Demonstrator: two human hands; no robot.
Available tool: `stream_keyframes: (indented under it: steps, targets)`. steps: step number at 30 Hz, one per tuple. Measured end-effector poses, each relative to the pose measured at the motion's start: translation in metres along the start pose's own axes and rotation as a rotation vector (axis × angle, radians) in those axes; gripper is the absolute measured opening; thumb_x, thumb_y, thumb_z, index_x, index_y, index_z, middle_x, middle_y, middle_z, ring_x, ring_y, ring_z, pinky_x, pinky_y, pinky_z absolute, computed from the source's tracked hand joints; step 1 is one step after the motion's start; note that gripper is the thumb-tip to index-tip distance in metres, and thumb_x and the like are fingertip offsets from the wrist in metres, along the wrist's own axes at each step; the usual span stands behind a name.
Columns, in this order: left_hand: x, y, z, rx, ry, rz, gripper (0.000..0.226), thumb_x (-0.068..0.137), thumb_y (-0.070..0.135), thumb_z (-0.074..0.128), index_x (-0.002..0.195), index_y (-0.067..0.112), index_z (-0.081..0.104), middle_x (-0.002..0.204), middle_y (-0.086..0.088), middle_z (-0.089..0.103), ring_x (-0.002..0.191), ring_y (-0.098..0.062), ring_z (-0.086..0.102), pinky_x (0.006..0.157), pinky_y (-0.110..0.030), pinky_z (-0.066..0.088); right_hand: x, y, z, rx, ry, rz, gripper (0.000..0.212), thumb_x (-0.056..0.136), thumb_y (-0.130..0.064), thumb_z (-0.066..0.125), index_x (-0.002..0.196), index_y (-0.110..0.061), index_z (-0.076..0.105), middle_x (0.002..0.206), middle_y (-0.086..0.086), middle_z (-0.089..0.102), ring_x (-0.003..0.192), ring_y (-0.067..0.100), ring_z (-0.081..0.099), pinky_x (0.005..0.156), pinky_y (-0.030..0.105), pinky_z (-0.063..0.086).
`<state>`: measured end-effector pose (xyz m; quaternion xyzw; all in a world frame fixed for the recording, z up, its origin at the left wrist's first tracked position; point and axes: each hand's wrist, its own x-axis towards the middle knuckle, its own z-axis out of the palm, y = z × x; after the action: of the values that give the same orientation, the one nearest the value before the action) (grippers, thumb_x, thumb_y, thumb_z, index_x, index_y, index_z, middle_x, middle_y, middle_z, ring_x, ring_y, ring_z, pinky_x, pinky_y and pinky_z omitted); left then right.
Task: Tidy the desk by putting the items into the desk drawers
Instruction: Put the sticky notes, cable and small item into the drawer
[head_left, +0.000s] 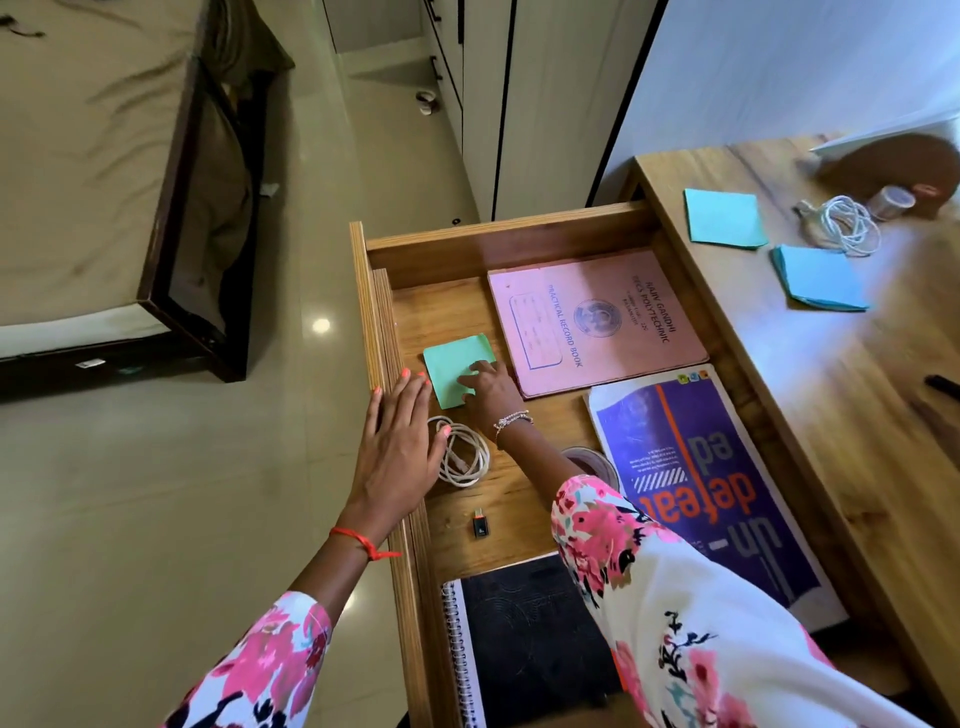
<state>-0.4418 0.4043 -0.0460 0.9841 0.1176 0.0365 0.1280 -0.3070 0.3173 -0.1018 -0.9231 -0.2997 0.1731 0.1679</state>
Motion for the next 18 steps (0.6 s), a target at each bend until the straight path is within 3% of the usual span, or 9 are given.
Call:
stream_keyframes:
  steps: [6,18]
  targets:
    - [0.001,-0.002,0.003,0.008,-0.009,0.001,0.057,0.097,0.036,0.038,0.145,0.008,0.026,0.154,-0.007,0.026,0.145,-0.018,0.012,0.117,-0.035,-0.003,0.033,-0.014,0.0,-0.061,-0.076,-0.047,0.043,0.093,-0.017,0.046,0.136,-0.013,0.043,0.147,0.011,0.031,0.134,0.03,0.026,0.112,0.034,0.025]
    - [0.001,-0.005,0.006,0.038,-0.033,0.012,0.055,0.096,0.034,0.045,0.142,0.005,0.034,0.15,-0.011,0.034,0.143,-0.023,0.022,0.116,-0.041,0.006,0.067,-0.025,-0.002,-0.095,-0.078,-0.034,0.048,0.095,-0.024,0.043,0.141,-0.015,0.033,0.149,0.012,0.022,0.138,0.031,0.018,0.114,0.041,0.025]
